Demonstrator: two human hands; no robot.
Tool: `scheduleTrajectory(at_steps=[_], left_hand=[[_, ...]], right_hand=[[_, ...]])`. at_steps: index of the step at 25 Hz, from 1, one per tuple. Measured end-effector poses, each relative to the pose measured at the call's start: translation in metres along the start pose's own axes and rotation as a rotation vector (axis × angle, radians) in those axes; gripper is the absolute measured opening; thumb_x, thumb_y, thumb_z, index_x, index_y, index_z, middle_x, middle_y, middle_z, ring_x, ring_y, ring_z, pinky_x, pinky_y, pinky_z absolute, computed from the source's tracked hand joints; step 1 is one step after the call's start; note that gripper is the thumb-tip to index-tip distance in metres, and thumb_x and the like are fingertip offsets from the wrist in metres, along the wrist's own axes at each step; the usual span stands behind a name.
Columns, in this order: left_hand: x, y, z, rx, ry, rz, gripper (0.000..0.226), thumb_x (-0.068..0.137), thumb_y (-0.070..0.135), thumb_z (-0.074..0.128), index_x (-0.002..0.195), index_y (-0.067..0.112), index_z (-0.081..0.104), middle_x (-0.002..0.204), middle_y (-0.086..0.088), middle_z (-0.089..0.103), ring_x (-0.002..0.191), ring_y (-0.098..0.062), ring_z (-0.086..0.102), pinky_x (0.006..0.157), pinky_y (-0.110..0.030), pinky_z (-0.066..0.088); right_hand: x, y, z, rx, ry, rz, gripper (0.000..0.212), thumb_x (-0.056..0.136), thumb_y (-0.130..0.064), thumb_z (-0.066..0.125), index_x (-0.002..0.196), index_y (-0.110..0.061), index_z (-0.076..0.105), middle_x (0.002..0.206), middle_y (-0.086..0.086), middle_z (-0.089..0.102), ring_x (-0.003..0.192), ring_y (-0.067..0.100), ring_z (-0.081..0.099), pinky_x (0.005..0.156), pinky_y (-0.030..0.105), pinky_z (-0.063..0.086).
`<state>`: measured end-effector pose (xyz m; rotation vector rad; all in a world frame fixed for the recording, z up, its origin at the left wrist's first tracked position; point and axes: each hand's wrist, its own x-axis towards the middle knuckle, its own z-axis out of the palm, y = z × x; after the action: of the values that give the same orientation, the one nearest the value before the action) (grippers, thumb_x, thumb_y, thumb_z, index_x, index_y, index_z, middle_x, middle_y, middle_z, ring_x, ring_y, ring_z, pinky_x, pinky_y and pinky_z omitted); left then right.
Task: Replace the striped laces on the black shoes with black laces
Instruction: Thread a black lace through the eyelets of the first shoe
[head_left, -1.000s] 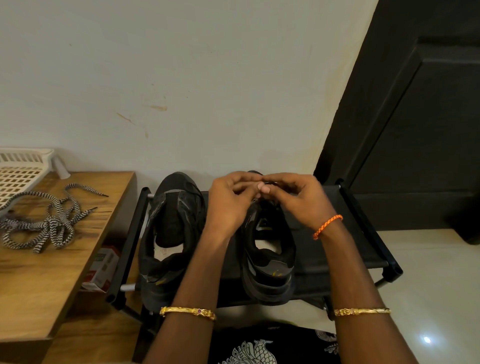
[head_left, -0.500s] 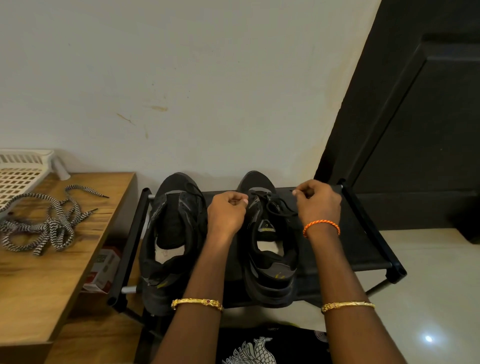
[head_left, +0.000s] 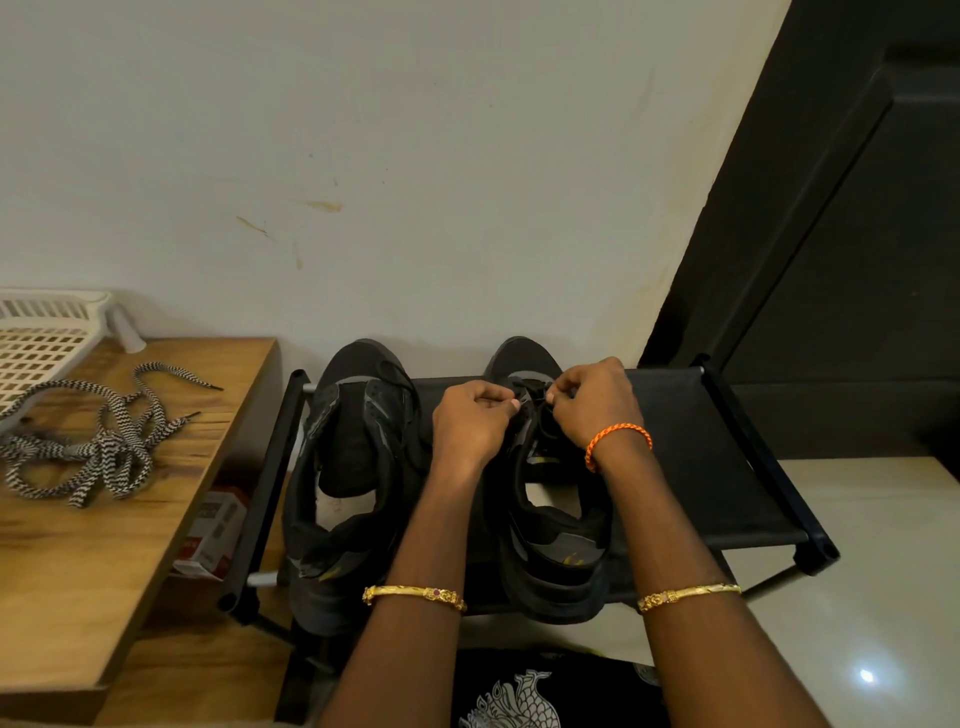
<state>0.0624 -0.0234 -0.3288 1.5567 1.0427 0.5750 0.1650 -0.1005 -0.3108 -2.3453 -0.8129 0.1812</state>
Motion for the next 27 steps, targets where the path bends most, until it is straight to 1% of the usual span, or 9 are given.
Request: scheduleTrajectory(at_steps=[3, 6, 10, 13, 15, 19, 21, 24, 27], left_hand=[[0.000, -0.002, 0.001, -0.013, 0.009, 0.010, 0.004, 0.084, 0.010, 0.069, 0.086, 0.014, 0.071, 0.067, 0.004, 0.062, 0.060, -0.006, 0.055, 0.073, -0.028, 0.052], [-0.001, -0.004, 0.002, -0.021, 0.016, 0.020, 0.005, 0.084, 0.010, 0.069, 0.088, 0.012, 0.073, 0.070, 0.002, 0.065, 0.062, -0.007, 0.058, 0.071, -0.027, 0.054], [-0.001, -0.005, 0.002, -0.060, 0.020, 0.004, 0.005, 0.085, 0.009, 0.069, 0.085, 0.013, 0.073, 0.069, 0.003, 0.065, 0.063, -0.006, 0.059, 0.061, -0.021, 0.049], [0.000, -0.006, 0.002, -0.076, 0.018, 0.002, 0.006, 0.085, 0.008, 0.068, 0.088, 0.011, 0.073, 0.073, 0.001, 0.067, 0.069, -0.010, 0.063, 0.062, -0.021, 0.051], [0.000, -0.007, 0.002, -0.069, 0.021, 0.020, 0.007, 0.085, 0.009, 0.068, 0.088, 0.012, 0.074, 0.072, 0.001, 0.068, 0.069, -0.010, 0.064, 0.061, -0.020, 0.052], [0.004, -0.007, 0.003, -0.090, 0.017, 0.018, 0.012, 0.087, 0.013, 0.067, 0.077, 0.020, 0.070, 0.068, 0.004, 0.066, 0.062, -0.006, 0.061, 0.056, -0.019, 0.049], [0.005, -0.006, 0.004, -0.051, 0.005, 0.010, 0.009, 0.088, 0.015, 0.065, 0.080, 0.017, 0.068, 0.068, 0.004, 0.063, 0.062, -0.008, 0.058, 0.062, -0.024, 0.052], [0.003, -0.002, -0.001, -0.053, 0.025, -0.005, 0.015, 0.092, 0.014, 0.058, 0.078, 0.019, 0.060, 0.071, 0.003, 0.059, 0.065, -0.012, 0.058, 0.071, -0.031, 0.056], [0.003, 0.006, -0.024, -0.098, 0.182, 0.055, 0.020, 0.094, 0.014, 0.055, 0.076, 0.023, 0.054, 0.072, 0.004, 0.057, 0.072, -0.019, 0.063, 0.073, -0.035, 0.056]], right_hand=[[0.004, 0.003, 0.005, 0.102, -0.066, 0.003, 0.008, 0.085, -0.011, 0.066, 0.085, -0.009, 0.074, 0.113, 0.015, 0.057, 0.100, 0.028, 0.059, 0.089, 0.038, 0.052], [0.007, 0.005, 0.010, 0.194, -0.063, 0.043, 0.006, 0.083, -0.010, 0.068, 0.083, -0.010, 0.075, 0.110, 0.014, 0.062, 0.099, 0.026, 0.061, 0.088, 0.029, 0.050], [0.005, 0.003, 0.019, 0.413, -0.085, 0.240, 0.010, 0.082, -0.007, 0.066, 0.088, -0.003, 0.075, 0.099, 0.014, 0.071, 0.090, 0.018, 0.062, 0.080, 0.026, 0.048], [0.006, 0.001, 0.018, 0.558, -0.140, 0.340, 0.016, 0.081, 0.000, 0.065, 0.095, 0.003, 0.072, 0.099, 0.016, 0.070, 0.094, 0.023, 0.064, 0.085, 0.031, 0.052], [0.006, -0.001, 0.017, 0.601, -0.170, 0.351, 0.016, 0.081, 0.003, 0.064, 0.095, 0.004, 0.072, 0.093, 0.014, 0.070, 0.085, 0.019, 0.063, 0.074, 0.025, 0.053], [0.001, -0.001, 0.016, 0.655, -0.189, 0.324, 0.006, 0.082, 0.001, 0.067, 0.086, 0.001, 0.071, 0.079, 0.006, 0.065, 0.067, 0.005, 0.056, 0.049, 0.007, 0.043], [0.001, -0.001, 0.014, 0.660, -0.195, 0.308, 0.007, 0.083, 0.000, 0.066, 0.089, 0.002, 0.071, 0.083, 0.007, 0.065, 0.070, 0.007, 0.058, 0.055, 0.008, 0.047], [-0.001, 0.001, 0.005, 0.659, -0.210, 0.317, 0.015, 0.084, 0.001, 0.062, 0.098, -0.003, 0.066, 0.098, 0.012, 0.064, 0.086, 0.018, 0.060, 0.081, 0.028, 0.053], [-0.010, 0.010, 0.001, 0.620, -0.198, 0.267, 0.025, 0.081, -0.003, 0.064, 0.104, -0.013, 0.059, 0.112, 0.009, 0.059, 0.092, 0.018, 0.061, 0.081, 0.028, 0.052]])
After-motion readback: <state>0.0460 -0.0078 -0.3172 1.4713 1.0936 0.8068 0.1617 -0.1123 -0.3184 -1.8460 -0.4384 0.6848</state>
